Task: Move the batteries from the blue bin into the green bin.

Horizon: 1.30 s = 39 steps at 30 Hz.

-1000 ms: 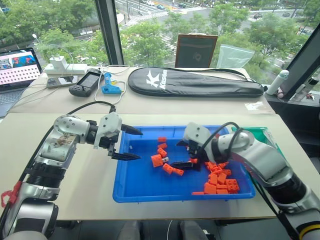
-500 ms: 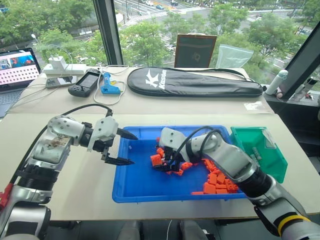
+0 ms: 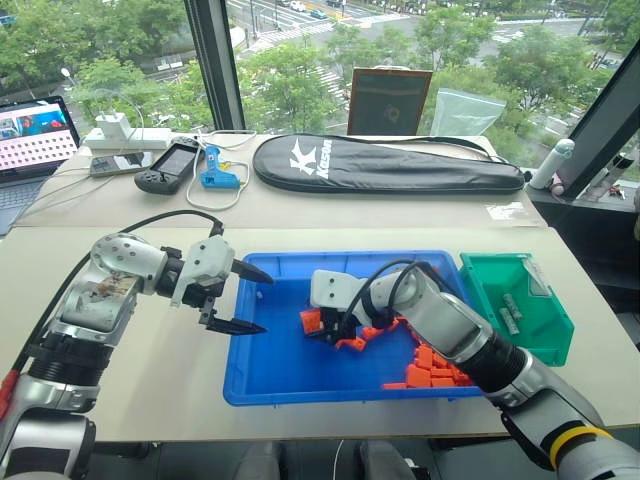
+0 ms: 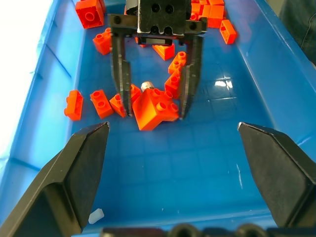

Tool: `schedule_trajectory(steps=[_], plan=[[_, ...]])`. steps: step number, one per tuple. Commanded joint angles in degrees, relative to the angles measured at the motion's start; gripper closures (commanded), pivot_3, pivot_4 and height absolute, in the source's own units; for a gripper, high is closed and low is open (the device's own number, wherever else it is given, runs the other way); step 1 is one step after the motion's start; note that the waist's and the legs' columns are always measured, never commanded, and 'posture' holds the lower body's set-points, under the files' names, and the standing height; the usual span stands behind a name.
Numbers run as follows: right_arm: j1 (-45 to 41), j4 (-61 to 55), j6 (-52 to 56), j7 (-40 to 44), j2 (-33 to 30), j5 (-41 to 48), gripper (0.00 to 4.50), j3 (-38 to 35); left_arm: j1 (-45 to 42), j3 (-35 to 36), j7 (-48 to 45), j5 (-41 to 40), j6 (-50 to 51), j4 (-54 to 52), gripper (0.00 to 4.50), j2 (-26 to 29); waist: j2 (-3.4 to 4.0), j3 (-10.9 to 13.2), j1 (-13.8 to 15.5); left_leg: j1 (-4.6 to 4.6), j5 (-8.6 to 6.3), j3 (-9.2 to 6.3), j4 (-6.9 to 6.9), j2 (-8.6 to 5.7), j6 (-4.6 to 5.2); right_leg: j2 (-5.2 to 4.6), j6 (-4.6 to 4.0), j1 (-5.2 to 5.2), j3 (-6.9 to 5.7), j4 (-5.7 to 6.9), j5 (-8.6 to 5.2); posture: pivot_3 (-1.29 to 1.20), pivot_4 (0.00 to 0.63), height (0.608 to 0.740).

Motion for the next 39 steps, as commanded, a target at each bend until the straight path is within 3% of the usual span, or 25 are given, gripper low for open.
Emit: schedule_trajectory(steps=[1,8,16,22,24,25,31,39], plan=[[-1.6,-2.7,-1.4,1.0,-0.6,-0.9,3.07,-2.7,-0.7,1.2,0.4,-0.5,-0.1,-0.8,0.0,0.4,0.0,0.0,0.0,0.0,0.0,0.0,0.0,0.0,0.0,0.0,0.0,0.0,0.0,0.0,0.0,0.0,0.15,0.734],[-3.8,-8.1,2.5,3.0,-2.5,2.7,3.07,-10.7,-1.3,0.5,0.1,-0.4,-0.6,0.0,0.0,-0.3,0.0,0.0,0.0,0.0,0.0,0.0,0.0,0.0,0.0,-0.01,0.0,0.0,0.0,0.01,0.0,0.0,0.15,0.734],[-0.9,-4.5,1.1,2.3,-12.2,0.1,3.07,-16.6,-2.4,-0.1,-0.3,0.0,-1.4,1.2,0.0,-1.5,0.0,0.0,0.2,0.0,0.0,0.03,0.0,-0.05,0.0,-0.08,0.0,0.06,-0.04,-0.07,0.0,0.0,0.15,0.734],[1.3,1.2,-0.6,-2.0,-10.7,-0.1,3.07,-20.3,-3.0,-0.4,-0.4,0.2,-1.5,1.7,0.0,-2.1,-0.01,0.0,-0.4,0.0,0.0,0.01,-0.01,0.01,0.0,0.02,-0.04,-0.01,-0.02,0.01,-0.02,0.0,0.15,0.734],[2.2,1.7,-1.4,-2.4,-10.5,-0.6,2.19,-20.1,-2.9,-0.3,-0.5,0.2,-1.4,1.7,0.0,-1.9,-0.01,0.0,-0.3,0.0,0.0,0.01,-0.01,0.01,0.0,0.02,-0.04,0.0,-0.02,0.01,-0.02,0.0,0.15,0.734],[2.4,1.6,-1.5,-2.4,-10.5,-0.7,2.11,-20.0,-2.9,-0.3,-0.6,0.2,-1.5,1.8,0.0,-1.8,-0.01,0.0,-0.2,0.0,0.0,0.01,-0.01,0.01,0.0,0.02,-0.04,0.0,-0.02,0.01,-0.02,0.0,0.15,0.734],[2.8,-0.7,0.4,-1.7,-11.1,0.0,0.07,-20.7,-3.2,-0.3,-0.7,0.4,-1.6,2.3,0.0,-1.8,-0.01,0.0,-0.1,0.0,0.0,0.02,-0.01,0.0,0.0,-0.01,-0.04,0.0,-0.02,-0.01,-0.02,0.0,0.15,0.734],[3.0,-13.2,13.3,3.4,-8.7,11.5,0.07,-22.1,-3.7,-0.6,-1.0,0.8,-1.8,2.8,0.0,-2.4,-0.01,0.0,-0.1,0.0,0.0,0.0,-0.01,0.01,0.0,-0.01,-0.04,0.01,-0.02,-0.01,-0.02,0.0,0.15,0.734]])
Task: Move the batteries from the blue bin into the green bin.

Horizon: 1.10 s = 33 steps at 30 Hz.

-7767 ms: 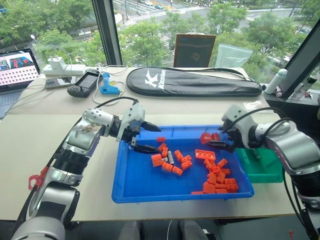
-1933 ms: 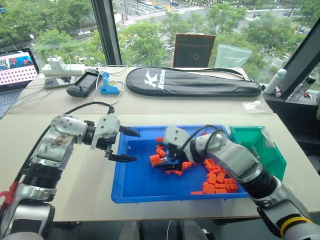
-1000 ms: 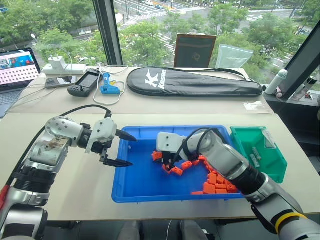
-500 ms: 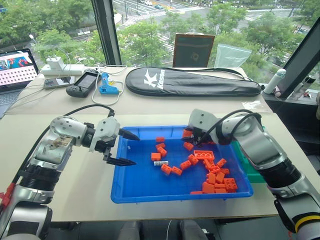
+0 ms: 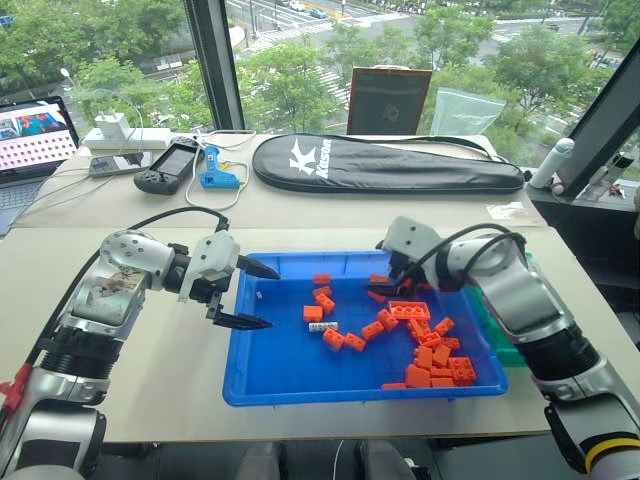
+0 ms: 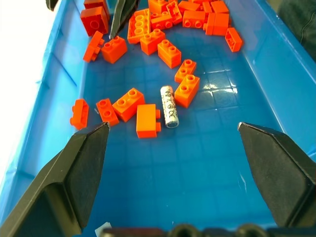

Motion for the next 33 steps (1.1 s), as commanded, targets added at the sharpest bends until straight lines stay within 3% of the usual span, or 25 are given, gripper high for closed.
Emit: schedule_trajectory(steps=[1,9,16,19,24,33], plan=[[0.0,-9.1,9.2,2.3,2.2,7.7,0.07,-0.6,-1.4,0.3,-0.5,-0.2,-1.2,-0.2,0.0,-0.2,0.0,0.0,-0.1,0.0,0.0,-0.01,0.0,0.01,0.0,0.01,0.0,0.0,0.0,0.01,0.0,0.0,0.15,0.734],[2.5,-8.2,25.5,-8.1,11.5,10.8,0.07,0.1,-1.2,0.3,-0.6,-0.3,-1.0,-0.2,0.0,-0.7,-0.01,0.0,0.1,0.01,0.0,-0.03,0.02,-0.01,0.0,-0.01,0.0,0.03,-0.01,0.03,0.0,0.0,0.15,0.734],[3.0,-8.0,30.4,-12.4,14.7,12.0,0.07,2.2,-1.3,0.2,-0.5,-0.1,-1.2,-0.2,0.0,-0.9,0.0,0.0,0.0,0.01,0.0,-0.03,0.02,-0.01,0.0,0.0,0.0,0.03,-0.02,0.02,0.0,0.0,0.15,0.734],[3.0,-8.4,31.0,-13.2,14.6,12.7,0.8,2.9,-1.2,0.2,-0.6,-0.1,-1.2,-0.3,0.0,-0.8,0.0,0.0,0.0,0.0,0.0,-0.03,0.02,-0.01,0.0,0.0,0.0,0.03,-0.01,0.02,0.0,0.0,0.15,0.734],[3.0,-8.7,31.2,-13.8,14.1,13.2,2.45,4.1,-1.1,0.2,-0.6,-0.1,-1.2,-0.4,0.0,-0.7,0.0,0.0,0.0,0.01,0.0,-0.04,0.02,0.0,0.0,0.01,0.0,0.03,-0.02,0.02,0.0,0.0,0.15,0.734],[2.5,-8.7,30.5,-14.2,12.6,14.6,2.45,4.6,-1.0,0.2,-0.6,-0.1,-1.3,-0.6,0.0,-0.8,0.0,0.0,0.0,0.01,0.0,-0.04,0.02,0.0,0.0,0.01,0.0,0.03,-0.02,0.02,0.0,0.0,0.15,0.734]])
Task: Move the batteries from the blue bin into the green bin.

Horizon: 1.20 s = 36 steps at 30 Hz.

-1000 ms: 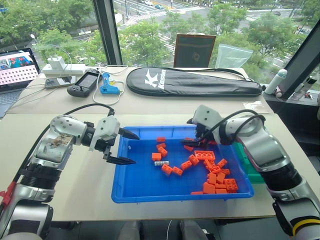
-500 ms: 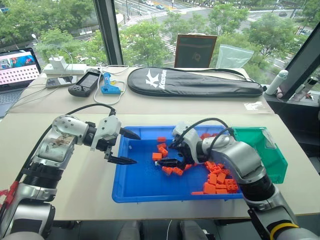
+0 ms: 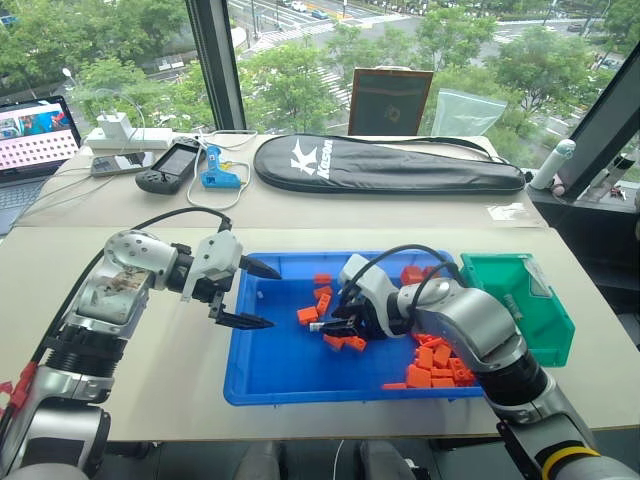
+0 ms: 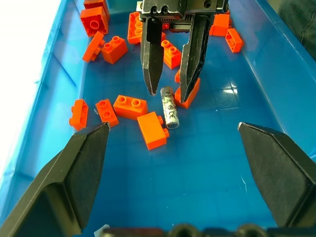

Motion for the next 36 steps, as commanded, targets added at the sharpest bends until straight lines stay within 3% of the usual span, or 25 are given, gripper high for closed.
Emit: schedule_trajectory(steps=[1,9,22,25,28,36], plan=[[-0.8,-1.5,-0.8,-0.5,-0.1,1.0,2.45,-0.4,-0.5,0.5,-0.3,-0.3,-1.2,-1.1,0.0,0.2,0.0,0.0,0.0,0.0,0.0,0.0,0.0,0.0,0.0,0.0,0.0,0.0,0.0,0.0,0.0,0.0,0.15,0.734],[-1.6,0.3,-2.0,-0.7,0.4,0.5,2.45,1.0,-0.1,0.6,-0.1,-0.5,-1.0,-1.8,0.0,0.2,0.0,0.0,0.0,0.0,0.0,0.0,0.0,0.0,0.0,0.0,0.0,0.0,0.0,0.0,0.0,0.0,0.15,0.734],[-5.5,3.3,-4.9,-0.3,-1.3,-2.5,2.45,9.3,-0.2,0.6,0.0,-0.5,-1.0,-1.8,0.0,0.2,0.0,0.0,-0.1,0.0,0.0,0.0,0.0,0.01,0.0,0.01,0.0,-0.02,0.0,0.0,0.0,0.0,0.15,0.734],[-5.8,3.7,-5.6,-0.4,-1.5,-3.1,3.14,9.4,-0.4,0.7,0.0,-0.5,-0.8,-1.8,0.0,0.2,0.0,0.0,-0.1,0.0,0.0,0.0,-0.01,0.01,0.0,0.01,0.0,-0.02,0.0,0.0,0.0,0.0,0.15,0.734],[-6.2,3.2,-6.0,-0.2,-2.1,-3.0,4.13,8.6,-0.3,0.7,-0.1,-0.6,-0.7,-1.9,0.0,0.3,0.0,0.0,-0.1,0.0,0.0,0.0,-0.01,0.01,0.0,0.01,0.0,-0.02,0.0,0.0,0.0,0.0,0.15,0.734],[-9.2,-4.7,-1.3,3.2,-6.8,3.6,4.15,-4.1,-1.7,1.1,-0.1,-1.7,-0.4,-1.1,0.0,-0.8,0.0,0.0,0.0,-0.03,0.0,0.0,-0.01,0.0,0.0,-0.02,0.0,-0.05,0.0,0.0,0.0,0.0,0.15,0.734]])
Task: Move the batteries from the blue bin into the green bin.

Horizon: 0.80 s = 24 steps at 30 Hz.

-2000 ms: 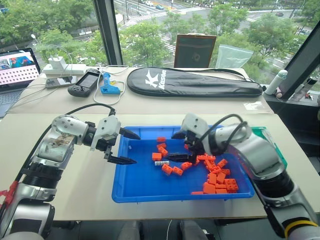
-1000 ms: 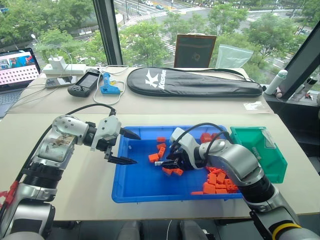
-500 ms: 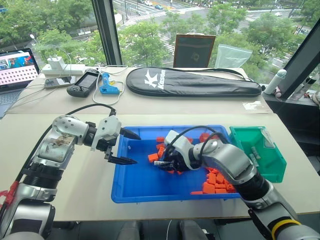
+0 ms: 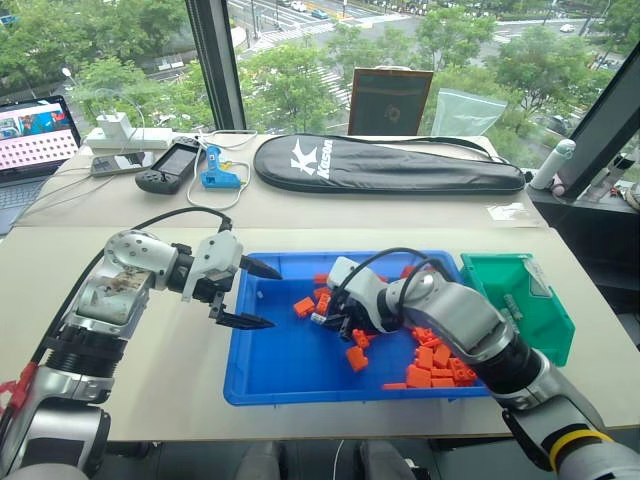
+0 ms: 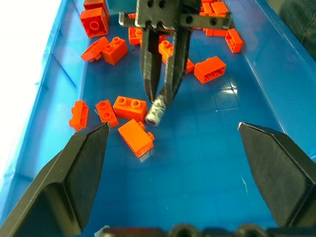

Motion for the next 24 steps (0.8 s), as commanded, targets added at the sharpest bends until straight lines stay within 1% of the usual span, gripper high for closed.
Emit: schedule_trajectory(steps=[1,4,7,11,13,15,19,24], plan=[[-2.6,-5.0,2.4,2.1,-3.7,4.2,4.15,-9.2,-2.1,1.1,-0.2,-2.0,0.0,-0.8,0.0,-1.2,0.0,0.0,0.1,0.0,0.0,0.0,0.0,0.0,0.0,0.0,0.0,0.01,0.0,0.0,0.0,0.0,0.15,0.734],[-2.6,-5.6,3.4,3.5,-8.9,6.0,4.15,-14.5,-3.1,1.2,-0.3,-2.8,0.4,-0.4,0.0,-2.4,-0.01,0.0,0.4,0.0,0.0,-0.02,0.0,-0.02,0.0,-0.03,0.0,0.06,-0.03,-0.05,0.0,0.0,0.15,0.734],[-1.0,-3.9,2.8,3.6,-15.6,5.6,4.15,-20.0,-4.0,1.7,-0.4,-4.2,1.3,0.1,0.0,-3.2,-0.01,0.0,0.4,0.0,0.0,-0.01,-0.01,-0.06,0.0,-0.08,0.0,0.08,-0.04,-0.09,0.0,0.0,0.15,0.734],[5.4,-0.8,1.6,4.3,-27.1,4.3,4.15,-29.1,-5.3,2.0,-0.5,-5.8,2.4,0.8,0.0,-4.5,-0.03,0.0,0.5,0.0,0.0,-0.01,-0.05,-0.08,0.0,-0.09,0.01,0.08,-0.03,-0.13,-0.01,0.0,0.15,0.734],[10.3,-0.3,1.2,4.9,-31.4,4.3,4.15,-33.5,-6.1,1.6,-0.6,-5.8,2.4,1.5,0.0,-5.3,-0.03,0.0,0.4,-0.01,0.0,0.0,-0.06,-0.09,0.0,-0.1,0.01,0.08,-0.03,-0.17,-0.01,0.0,0.15,0.734],[14.6,-0.1,0.8,5.1,-33.8,4.4,4.15,-36.9,-6.9,1.3,-0.5,-5.3,1.8,2.6,0.0,-6.0,-0.03,0.0,0.3,0.0,0.0,-0.01,-0.07,-0.08,0.01,-0.08,0.01,0.09,-0.03,-0.18,-0.01,0.0,0.15,0.734],[21.6,1.5,-0.9,3.8,-35.8,3.0,4.15,-41.9,-8.2,1.1,-0.8,-4.3,0.7,4.8,0.0,-6.9,-0.03,0.0,-0.5,0.05,0.0,0.02,-0.05,-0.07,0.01,-0.05,0.01,0.1,0.05,-0.1,0.0,0.0,0.15,0.734],[29.8,2.7,-3.1,3.8,-36.9,1.9,4.15,-44.3,-9.6,0.6,0.8,-3.1,1.3,6.8,0.0,-7.7,-0.03,0.0,-0.2,0.08,0.0,0.03,-0.04,-0.08,0.01,-0.05,0.02,0.1,0.08,-0.08,-0.01,0.0,0.15,0.734]])
